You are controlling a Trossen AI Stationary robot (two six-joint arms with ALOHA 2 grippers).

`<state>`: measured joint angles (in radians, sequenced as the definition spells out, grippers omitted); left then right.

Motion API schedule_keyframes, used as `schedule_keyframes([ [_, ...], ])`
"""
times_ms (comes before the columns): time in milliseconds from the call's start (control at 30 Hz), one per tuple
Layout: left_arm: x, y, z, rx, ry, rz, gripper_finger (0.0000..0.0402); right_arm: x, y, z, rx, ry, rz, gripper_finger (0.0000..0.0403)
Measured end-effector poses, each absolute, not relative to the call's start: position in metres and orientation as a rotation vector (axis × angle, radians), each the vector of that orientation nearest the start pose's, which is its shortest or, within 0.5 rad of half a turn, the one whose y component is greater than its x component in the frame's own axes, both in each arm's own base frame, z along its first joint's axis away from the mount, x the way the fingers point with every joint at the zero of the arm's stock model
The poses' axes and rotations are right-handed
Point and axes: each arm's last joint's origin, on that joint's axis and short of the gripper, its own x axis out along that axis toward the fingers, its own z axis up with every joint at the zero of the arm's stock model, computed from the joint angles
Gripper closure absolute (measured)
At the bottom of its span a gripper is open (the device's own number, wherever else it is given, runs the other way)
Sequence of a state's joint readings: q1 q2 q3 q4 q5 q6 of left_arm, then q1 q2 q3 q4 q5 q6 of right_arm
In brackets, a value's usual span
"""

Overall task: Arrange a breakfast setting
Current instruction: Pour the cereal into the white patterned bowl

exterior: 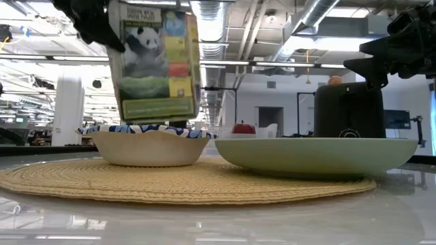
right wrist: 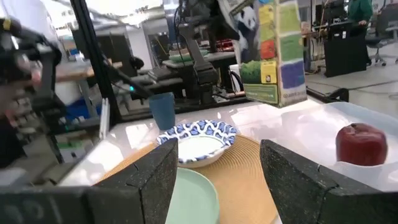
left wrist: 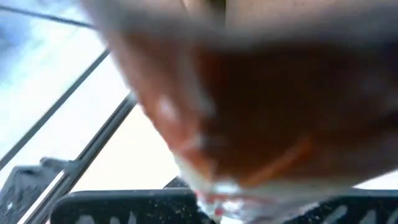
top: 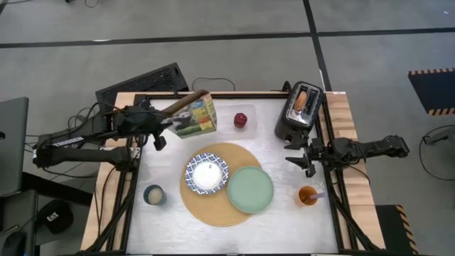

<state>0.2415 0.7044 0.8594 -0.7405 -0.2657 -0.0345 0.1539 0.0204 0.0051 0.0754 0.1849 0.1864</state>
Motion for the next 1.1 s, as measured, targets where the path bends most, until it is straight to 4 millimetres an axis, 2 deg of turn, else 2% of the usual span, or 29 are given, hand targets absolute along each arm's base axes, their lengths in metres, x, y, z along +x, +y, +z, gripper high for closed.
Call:
schedule_keyframes([
  [433,0.143,0.015,0.339,-0.012,0.354,0.316,0.0401,0.098,0.008,0.174,0.206,-0.096,-0.048,0.0146],
  [567,0.152,0.011,0.343,-0.007,0.305,0.284,0.0401,0.101,0.009,0.171,0.211,-0.059,-0.051,0.0130],
  [767,0.169,0.005,0.344,0.003,0.267,0.225,0.0401,0.108,0.010,0.177,0.197,-0.100,-0.047,0.0099],
  [1100,0.196,0.000,0.342,0.030,0.216,0.175,0.0401,0.115,0.010,0.185,0.101,-0.178,-0.061,0.0096],
])
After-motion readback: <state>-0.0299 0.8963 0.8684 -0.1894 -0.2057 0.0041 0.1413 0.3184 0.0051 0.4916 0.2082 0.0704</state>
